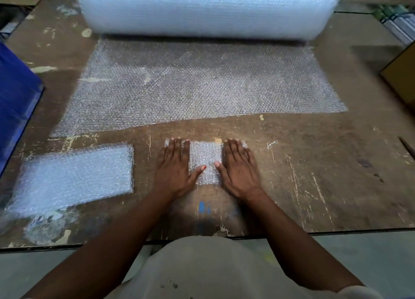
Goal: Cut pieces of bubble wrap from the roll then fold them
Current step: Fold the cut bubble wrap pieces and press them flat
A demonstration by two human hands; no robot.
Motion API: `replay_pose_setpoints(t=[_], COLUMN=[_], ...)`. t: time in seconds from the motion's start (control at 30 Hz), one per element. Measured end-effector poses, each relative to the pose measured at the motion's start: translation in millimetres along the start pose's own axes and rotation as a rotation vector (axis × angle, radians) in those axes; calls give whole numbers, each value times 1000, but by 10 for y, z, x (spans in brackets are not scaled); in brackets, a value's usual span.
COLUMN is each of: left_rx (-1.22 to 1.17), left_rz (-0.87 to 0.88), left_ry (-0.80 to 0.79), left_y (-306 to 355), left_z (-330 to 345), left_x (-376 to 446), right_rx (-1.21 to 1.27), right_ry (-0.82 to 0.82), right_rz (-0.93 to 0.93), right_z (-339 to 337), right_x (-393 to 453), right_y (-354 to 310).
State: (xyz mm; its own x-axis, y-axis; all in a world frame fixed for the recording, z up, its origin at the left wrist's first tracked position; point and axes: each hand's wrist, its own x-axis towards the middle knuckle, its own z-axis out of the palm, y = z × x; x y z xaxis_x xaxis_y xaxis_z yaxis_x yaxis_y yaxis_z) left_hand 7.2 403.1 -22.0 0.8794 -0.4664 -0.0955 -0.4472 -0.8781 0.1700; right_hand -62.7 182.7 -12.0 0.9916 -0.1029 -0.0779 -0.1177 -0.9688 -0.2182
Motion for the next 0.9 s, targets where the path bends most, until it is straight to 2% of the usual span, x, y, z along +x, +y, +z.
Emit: replay_pose_setpoints(t=[0.1,0.3,0.4,0.57,0.73,0.9], left_rx=[-26,-62,-22,16,20,36], left_rz=[-23,-16,64,266,237,213], left_ry=[-14,14,70,13,-80,-85], left_y=[-92,-91,-69,-17,25,40], left_z=[6,22,-27,-22,0,-122], left_x=[-25,-59,-146,-340,-346,-262], right_rx=[9,133,187,174,114,261], right_ry=[-23,-49,37,169,357,479], right_rz=[84,60,-54,-279,-356,-317], right_z=[-15,-77,-151,-20,-51,-187], right_x=[-37,-92,-217,-392,-370,-418], right_y=[170,247,255,243,138,5])
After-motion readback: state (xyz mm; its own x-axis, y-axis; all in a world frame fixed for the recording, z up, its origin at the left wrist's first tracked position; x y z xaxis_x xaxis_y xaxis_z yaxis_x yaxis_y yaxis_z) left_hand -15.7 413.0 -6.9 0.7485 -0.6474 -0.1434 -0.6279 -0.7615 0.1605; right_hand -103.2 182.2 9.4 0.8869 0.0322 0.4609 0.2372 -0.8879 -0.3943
